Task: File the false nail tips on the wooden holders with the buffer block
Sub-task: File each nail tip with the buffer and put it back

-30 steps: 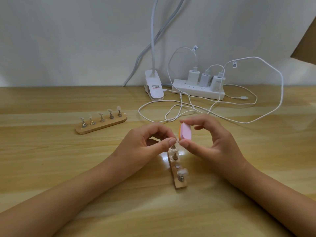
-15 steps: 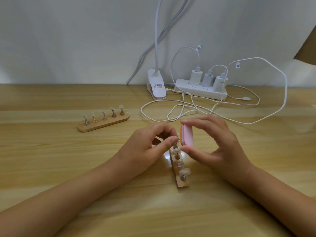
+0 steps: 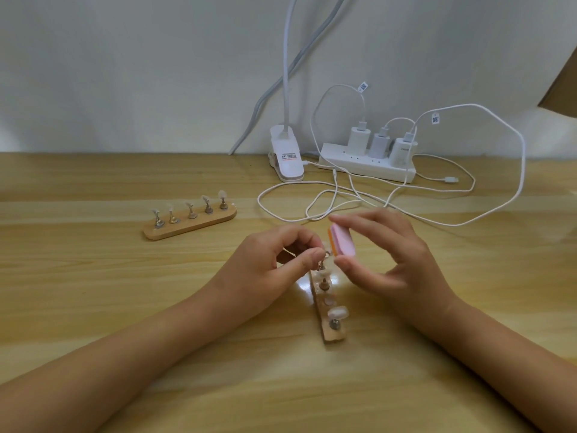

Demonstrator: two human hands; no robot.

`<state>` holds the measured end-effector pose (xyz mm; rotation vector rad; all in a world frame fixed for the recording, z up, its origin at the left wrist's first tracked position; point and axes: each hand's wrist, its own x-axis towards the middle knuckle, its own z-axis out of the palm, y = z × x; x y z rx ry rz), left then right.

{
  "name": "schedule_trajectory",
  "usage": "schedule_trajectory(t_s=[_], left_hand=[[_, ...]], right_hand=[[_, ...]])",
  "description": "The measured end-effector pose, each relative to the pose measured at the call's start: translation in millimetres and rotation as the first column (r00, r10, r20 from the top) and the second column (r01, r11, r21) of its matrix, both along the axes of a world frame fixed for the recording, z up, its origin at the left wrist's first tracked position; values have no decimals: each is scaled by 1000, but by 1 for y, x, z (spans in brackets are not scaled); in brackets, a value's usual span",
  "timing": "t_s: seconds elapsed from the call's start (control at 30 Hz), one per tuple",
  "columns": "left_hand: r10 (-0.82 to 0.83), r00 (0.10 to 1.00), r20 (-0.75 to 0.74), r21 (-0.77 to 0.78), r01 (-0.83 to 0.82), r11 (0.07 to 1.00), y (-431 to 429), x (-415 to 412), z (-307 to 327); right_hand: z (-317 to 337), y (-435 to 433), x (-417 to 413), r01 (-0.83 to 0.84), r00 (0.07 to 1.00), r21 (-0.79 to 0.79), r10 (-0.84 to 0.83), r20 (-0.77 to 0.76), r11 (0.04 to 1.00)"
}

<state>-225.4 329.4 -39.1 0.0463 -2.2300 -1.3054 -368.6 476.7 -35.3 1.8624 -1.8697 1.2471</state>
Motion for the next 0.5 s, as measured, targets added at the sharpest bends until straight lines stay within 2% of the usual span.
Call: schedule_trajectory(t_s=[0.13,0.23,0.37,0.5], left_hand=[[2,1000,-8,-31,-2,1000,1,0,0],[6,1000,-12,-24,-6,1000,0,1,0],[22,999,-23,-64,-24,998,2,1,0],[31,999,-23,-43,-32,999,2,2,1]], right_hand=[[-1,2,1,-32,998,17,33,-47,999],[-1,0,-2,-1,1000,28,1,28,1000],[-3,1,-3,-15,1000,57,14,17,998],[-3,0,-6,4,996,93,-13,86,996]])
